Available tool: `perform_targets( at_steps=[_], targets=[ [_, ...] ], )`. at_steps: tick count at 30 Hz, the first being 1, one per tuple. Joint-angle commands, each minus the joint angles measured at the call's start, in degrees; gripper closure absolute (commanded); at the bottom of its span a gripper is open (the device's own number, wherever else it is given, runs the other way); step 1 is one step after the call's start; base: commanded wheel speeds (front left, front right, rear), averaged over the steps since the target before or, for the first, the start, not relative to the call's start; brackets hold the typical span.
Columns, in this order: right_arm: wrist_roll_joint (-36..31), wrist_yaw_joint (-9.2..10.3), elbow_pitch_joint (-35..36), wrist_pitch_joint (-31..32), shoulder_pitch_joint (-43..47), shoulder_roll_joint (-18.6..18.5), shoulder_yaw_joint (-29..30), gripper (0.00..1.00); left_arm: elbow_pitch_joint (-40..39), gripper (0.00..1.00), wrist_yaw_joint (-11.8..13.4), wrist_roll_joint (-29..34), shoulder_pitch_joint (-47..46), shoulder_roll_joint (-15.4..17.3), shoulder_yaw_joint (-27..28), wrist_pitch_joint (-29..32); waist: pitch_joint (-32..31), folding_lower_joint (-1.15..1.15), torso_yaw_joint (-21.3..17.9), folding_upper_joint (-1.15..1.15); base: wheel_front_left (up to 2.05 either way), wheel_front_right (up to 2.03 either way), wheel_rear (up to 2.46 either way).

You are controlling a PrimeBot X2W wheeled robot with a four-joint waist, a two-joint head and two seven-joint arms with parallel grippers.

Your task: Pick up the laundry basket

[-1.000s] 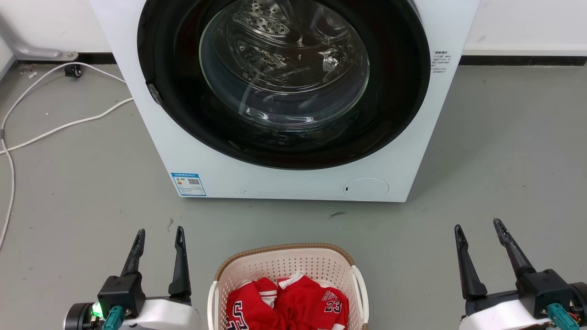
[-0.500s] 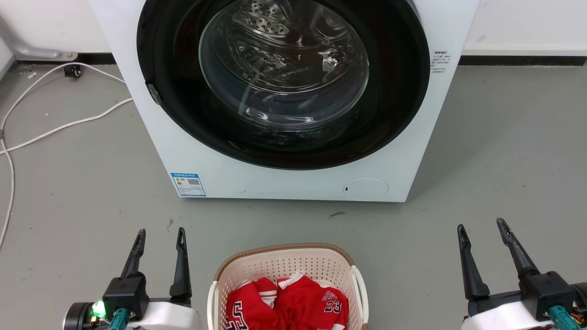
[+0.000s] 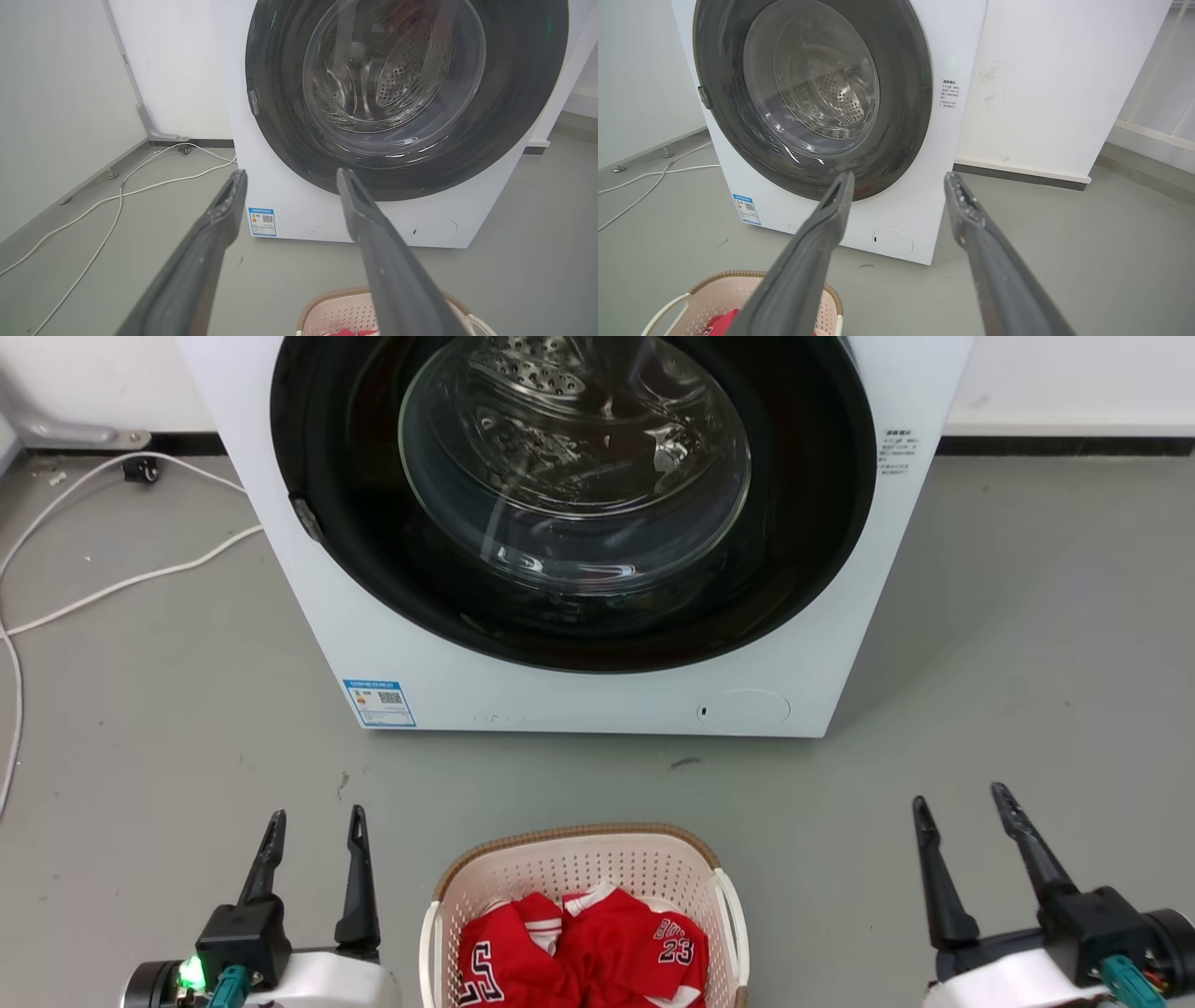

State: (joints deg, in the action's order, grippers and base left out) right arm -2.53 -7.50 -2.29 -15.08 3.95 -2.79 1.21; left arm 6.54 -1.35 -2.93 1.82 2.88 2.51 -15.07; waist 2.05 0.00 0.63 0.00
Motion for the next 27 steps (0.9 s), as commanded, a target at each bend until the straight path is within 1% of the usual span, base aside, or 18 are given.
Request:
perform_targets(
  at_steps=[1,6,10,11,13,18,23,27],
  targets=[
    [0.54,0.02,-0.79,-0.14,-1.51,-0.17,-0.92,0.0,0.77,0.0,-0.23,-0.11,-0.96,0.01,0.77,-0.16,0.8,0.0,-0.03,0.0,0.0,0.0,0.0],
    [0.99,0.03,-2.58,-0.14,-4.33,-0.16,-3.41,0.0,3.5,0.0,-1.12,-0.01,-2.86,0.02,2.16,-0.16,3.1,0.0,0.14,0.0,0.0,0.0,0.0],
    [1.29,0.03,-5.69,-0.14,-7.74,-0.15,-6.23,0.0,7.03,0.0,-2.14,-0.08,-5.63,0.07,3.57,-0.16,6.05,0.0,0.34,0.0,0.0,0.0,0.0],
    [0.91,0.03,-8.25,-0.13,-9.37,-0.15,-7.43,0.0,9.47,0.0,-2.76,-0.18,-7.03,0.29,4.21,-0.15,7.58,0.0,0.52,0.0,0.0,0.0,0.0],
    [0.77,0.03,-9.4,-0.14,-10.44,-0.15,-7.75,0.0,10.43,0.0,-3.11,-0.07,-8.06,0.45,4.3,-0.16,8.55,0.0,0.7,0.0,0.0,0.0,0.0],
    [0.24,0.03,-16.95,-0.15,-15.73,-0.13,-10.26,0.0,15.72,0.0,-4.13,0.11,-12.83,1.1,4.7,-0.16,13.33,0.0,1.16,0.0,0.0,0.0,0.0],
    [-0.27,0.03,-26.16,-0.14,-22.03,-0.14,-12.3,0.0,22.63,0.0,-4.91,0.39,-18.19,1.94,3.99,-0.15,19.08,0.0,1.46,0.0,0.0,0.0,0.0],
    [-0.17,0.03,-31.16,-0.13,-26.63,-0.14,-13.42,0.0,27.99,0.0,-5.34,0.2,-22.96,2.65,3.2,-0.15,23.46,0.0,1.71,0.0,0.0,0.0,0.0]
  ],
)
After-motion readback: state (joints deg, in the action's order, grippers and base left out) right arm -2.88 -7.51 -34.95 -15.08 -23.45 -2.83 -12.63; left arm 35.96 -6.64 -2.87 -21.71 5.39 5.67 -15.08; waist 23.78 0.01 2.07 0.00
